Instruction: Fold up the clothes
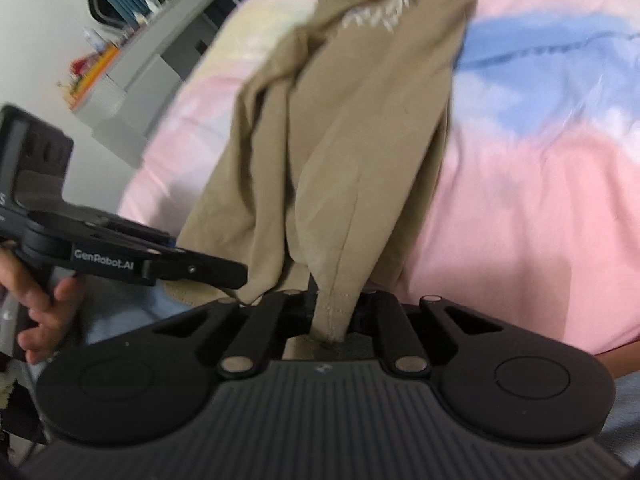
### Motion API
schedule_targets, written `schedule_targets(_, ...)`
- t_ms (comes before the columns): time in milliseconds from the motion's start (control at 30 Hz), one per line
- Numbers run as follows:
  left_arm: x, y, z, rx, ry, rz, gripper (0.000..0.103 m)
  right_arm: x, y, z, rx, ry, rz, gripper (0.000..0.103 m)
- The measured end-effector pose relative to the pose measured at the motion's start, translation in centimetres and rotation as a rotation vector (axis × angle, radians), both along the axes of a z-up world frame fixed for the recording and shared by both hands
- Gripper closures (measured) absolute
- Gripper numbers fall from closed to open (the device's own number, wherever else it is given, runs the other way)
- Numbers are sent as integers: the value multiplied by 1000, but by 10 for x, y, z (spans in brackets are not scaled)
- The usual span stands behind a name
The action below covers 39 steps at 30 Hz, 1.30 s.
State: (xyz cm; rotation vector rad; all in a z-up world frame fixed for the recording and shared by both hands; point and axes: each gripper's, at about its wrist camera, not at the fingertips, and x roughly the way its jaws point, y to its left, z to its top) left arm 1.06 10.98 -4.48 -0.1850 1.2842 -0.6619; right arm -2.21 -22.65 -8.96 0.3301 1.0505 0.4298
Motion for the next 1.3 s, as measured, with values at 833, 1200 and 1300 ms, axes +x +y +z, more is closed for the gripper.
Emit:
schedule_targets(833, -146, 1, 119, -253, -201, 30, 94, -144, -102, 111, 149, -301, 12, 94)
schedule_targets(1200, -70, -23, 149, -312, -345, 106, 94, -51, -109, 127, 238, -388, -117, 93)
schedule_targets(1300, -20, -26, 152, -337, -385, 166, 94, -4, -107, 128, 235, -408, -151, 93)
